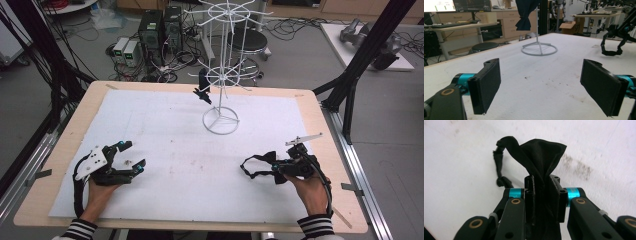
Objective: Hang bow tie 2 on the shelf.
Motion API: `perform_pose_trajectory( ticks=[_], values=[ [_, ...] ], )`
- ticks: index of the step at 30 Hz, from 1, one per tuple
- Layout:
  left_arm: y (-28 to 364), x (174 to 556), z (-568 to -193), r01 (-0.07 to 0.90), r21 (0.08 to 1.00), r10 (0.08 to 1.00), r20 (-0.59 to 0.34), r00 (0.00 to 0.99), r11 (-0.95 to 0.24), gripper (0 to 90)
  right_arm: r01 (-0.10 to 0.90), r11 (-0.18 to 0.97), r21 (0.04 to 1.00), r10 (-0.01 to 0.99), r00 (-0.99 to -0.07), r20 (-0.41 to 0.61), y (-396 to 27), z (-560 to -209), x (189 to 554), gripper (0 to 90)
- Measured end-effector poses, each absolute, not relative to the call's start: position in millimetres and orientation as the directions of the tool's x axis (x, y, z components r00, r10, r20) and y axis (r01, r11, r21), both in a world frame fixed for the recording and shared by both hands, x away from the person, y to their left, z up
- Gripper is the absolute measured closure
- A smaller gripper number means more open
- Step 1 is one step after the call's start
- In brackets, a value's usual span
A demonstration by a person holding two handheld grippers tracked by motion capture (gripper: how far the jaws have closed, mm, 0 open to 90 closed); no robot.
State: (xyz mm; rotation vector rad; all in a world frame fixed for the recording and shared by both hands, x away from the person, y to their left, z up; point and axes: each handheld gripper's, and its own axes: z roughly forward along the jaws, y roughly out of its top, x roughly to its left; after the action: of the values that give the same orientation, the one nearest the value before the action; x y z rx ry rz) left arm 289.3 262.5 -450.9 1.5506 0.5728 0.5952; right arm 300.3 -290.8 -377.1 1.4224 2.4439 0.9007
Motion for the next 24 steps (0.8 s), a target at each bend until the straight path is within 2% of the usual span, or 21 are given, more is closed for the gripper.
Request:
perform_pose_trajectory(
  ticks=[24],
  values=[
    [262.1, 289.2, -451.6, 0.007, 0.999, 0.673, 0.031, 0.739, -0.054, 17.2, 0.554, 0.230, 0.800, 0.827, -0.545, 0.139, -286.4, -336.0, 305.3, 77.0]
  ],
)
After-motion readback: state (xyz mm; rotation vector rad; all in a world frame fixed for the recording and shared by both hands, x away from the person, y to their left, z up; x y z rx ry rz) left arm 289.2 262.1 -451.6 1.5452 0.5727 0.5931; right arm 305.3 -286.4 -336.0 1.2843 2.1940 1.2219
